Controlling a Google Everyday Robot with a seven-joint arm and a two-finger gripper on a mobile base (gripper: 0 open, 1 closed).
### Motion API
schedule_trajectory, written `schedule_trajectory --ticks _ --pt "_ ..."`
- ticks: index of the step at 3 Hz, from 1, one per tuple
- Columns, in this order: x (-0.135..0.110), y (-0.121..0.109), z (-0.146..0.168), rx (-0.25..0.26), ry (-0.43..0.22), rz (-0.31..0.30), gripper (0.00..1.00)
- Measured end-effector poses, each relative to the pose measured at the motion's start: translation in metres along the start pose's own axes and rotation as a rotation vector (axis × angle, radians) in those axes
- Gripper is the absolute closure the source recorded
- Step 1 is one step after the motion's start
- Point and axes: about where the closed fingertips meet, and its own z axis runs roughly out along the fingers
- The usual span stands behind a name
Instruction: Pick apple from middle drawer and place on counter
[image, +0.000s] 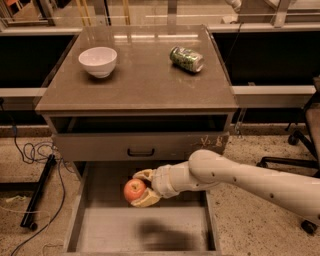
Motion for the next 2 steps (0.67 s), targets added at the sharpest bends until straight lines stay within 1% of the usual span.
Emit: schedule_trajectory --ticks 1,2 --pt "-0.035 0.005 -0.040 -0.008 0.008 -0.021 1.00" --pt "-0.075 0.002 -0.090 0.013 0.035 -0.060 1.00"
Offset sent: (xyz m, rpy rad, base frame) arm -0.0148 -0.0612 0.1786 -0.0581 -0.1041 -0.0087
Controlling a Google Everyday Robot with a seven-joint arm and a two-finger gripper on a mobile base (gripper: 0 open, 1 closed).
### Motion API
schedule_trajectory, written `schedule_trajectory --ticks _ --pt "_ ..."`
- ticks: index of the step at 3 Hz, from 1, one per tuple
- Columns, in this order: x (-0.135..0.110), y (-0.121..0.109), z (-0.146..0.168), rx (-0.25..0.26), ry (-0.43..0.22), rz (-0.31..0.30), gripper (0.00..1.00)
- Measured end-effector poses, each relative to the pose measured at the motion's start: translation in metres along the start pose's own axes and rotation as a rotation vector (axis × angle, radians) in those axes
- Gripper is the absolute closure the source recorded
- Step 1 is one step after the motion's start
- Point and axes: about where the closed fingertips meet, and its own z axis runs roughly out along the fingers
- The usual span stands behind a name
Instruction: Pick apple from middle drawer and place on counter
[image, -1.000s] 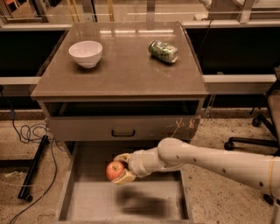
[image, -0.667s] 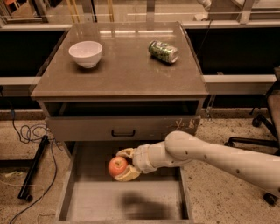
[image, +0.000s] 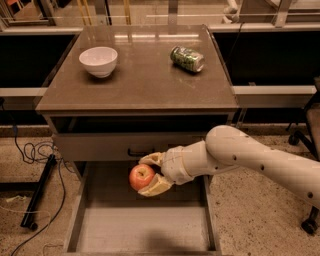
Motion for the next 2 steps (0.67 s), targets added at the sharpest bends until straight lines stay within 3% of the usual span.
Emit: schedule_trajectory --ticks 1,2 --pt "0.000 0.000 0.000 0.000 0.000 0.000 1.00" --pt "-0.017 -0.002 -0.025 0.038 -0.015 -0.003 1.00"
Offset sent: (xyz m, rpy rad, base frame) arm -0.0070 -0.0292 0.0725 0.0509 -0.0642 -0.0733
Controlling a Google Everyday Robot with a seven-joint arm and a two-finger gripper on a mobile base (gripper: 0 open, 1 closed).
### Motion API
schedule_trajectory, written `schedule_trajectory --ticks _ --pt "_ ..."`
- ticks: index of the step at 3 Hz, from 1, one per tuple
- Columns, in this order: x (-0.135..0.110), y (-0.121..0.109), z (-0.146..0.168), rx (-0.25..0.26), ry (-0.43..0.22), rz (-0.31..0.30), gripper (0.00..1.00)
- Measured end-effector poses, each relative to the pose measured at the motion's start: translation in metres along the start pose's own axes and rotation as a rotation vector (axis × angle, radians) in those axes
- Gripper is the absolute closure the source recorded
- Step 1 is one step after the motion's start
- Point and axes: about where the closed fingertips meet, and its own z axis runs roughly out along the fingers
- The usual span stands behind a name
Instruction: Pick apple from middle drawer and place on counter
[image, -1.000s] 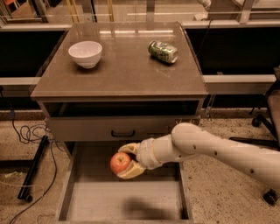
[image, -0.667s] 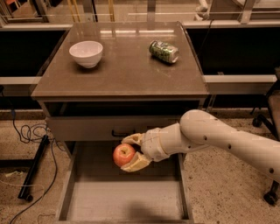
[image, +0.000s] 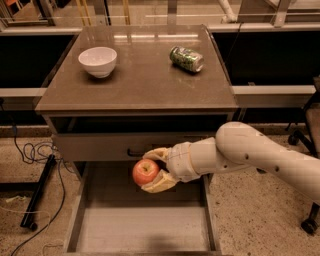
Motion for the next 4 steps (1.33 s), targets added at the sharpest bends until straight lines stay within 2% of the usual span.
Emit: schedule_trajectory --ticks 1,2,3,4 --pt "-0.061 -0.009 -0.070 0.161 -0.084 -0.048 1.00" --pt "-0.091 -0.019 -0.125 0.323 -0.161 -0.053 1.00" --pt "-0.081 -0.016 -0.145 0.368 -0.151 -0.028 1.00" --pt "-0.081 -0.016 -0.145 0.368 -0.151 -0.028 1.00"
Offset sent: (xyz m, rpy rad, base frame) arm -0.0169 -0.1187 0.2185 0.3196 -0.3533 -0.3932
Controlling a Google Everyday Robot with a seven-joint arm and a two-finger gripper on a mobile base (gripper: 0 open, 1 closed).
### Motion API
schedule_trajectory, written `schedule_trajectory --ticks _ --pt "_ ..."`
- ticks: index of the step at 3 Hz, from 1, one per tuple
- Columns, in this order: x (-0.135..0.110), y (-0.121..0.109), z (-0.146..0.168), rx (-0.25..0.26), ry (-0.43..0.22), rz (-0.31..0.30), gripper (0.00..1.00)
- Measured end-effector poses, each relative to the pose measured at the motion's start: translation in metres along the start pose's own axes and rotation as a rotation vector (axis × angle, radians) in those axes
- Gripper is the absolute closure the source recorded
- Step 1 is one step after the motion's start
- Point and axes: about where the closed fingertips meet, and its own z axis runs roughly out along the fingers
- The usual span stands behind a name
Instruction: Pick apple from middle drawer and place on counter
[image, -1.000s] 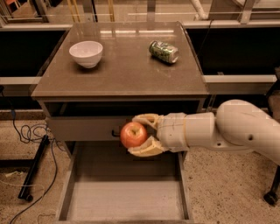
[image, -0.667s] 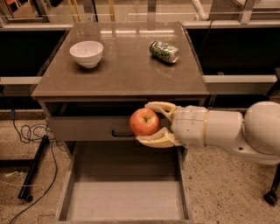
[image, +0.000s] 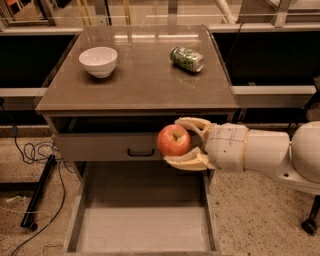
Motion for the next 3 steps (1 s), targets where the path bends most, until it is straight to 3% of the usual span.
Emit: schedule_trajectory --ticks 1,2,3 --pt "-0.005 -0.006 0.008 -0.006 -0.010 -0.017 1.00" --pt "-0.005 -0.037 0.017 -0.011 -0.001 -0.037 1.00" --pt "-0.015 -0.092 0.042 -0.016 0.001 -0.070 1.00"
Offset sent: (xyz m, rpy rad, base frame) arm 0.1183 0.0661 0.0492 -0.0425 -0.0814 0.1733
